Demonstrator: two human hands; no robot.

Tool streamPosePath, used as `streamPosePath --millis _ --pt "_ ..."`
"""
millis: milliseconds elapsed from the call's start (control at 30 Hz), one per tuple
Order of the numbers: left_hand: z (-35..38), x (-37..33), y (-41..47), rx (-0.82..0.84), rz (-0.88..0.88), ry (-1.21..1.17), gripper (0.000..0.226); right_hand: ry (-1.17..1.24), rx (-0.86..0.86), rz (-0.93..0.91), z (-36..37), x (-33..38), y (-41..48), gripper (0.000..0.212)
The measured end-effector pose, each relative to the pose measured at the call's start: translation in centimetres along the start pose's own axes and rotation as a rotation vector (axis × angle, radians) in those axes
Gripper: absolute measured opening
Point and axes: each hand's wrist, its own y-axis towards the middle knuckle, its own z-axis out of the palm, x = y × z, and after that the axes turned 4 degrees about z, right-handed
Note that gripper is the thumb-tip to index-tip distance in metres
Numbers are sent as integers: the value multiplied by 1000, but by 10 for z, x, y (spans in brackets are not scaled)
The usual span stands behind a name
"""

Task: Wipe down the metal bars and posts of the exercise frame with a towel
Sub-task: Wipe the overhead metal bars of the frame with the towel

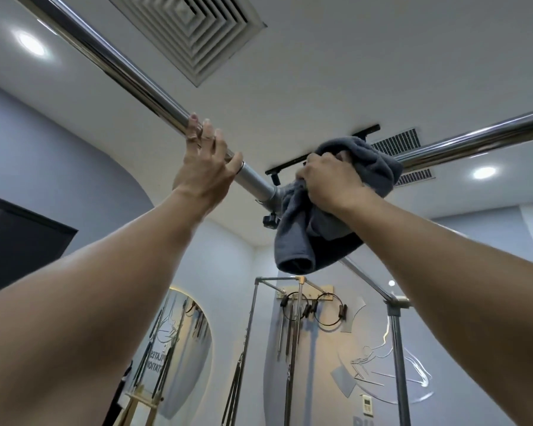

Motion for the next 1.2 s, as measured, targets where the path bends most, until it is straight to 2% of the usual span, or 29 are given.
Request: streamPosePath --millis 33,200,267,400,467,667,733,833,900,1067,1200 --pt "0 -1 0 8 1 4 50 9 0 8 -5 -9 -5 29" --pt "1 -3 3 -6 -22 -2 47 36 32 283 -27 -35 12 29" --pt "2 -5 2 -12 -32 -1 46 16 23 237 -20 -22 13 31" --pt "4 -6 2 -42 -24 -14 46 -83 18 26 -8 -12 -5 30" --pt "4 -6 2 -39 -16 -22 45 -102 -7 53 -20 -31 -10 25" --pt "8 -8 5 -28 -46 -32 46 -37 -33 328 -51 -72 -11 23" --pt "9 -8 4 -24 -46 -39 45 -1 -12 271 -42 -56 -8 26" --pt "5 -7 3 17 -48 -42 47 -39 -59 78 -27 -40 -23 30" --pt "0 -6 3 55 -44 -53 50 -52 -113 94 -31 -50 -35 28" --pt "-1 -7 5 93 -55 -74 54 -82 -173 292 -47 -79 -39 30" --pt "-7 -10 6 145 -50 -40 63 -16 -73 89 -51 -84 -42 32"
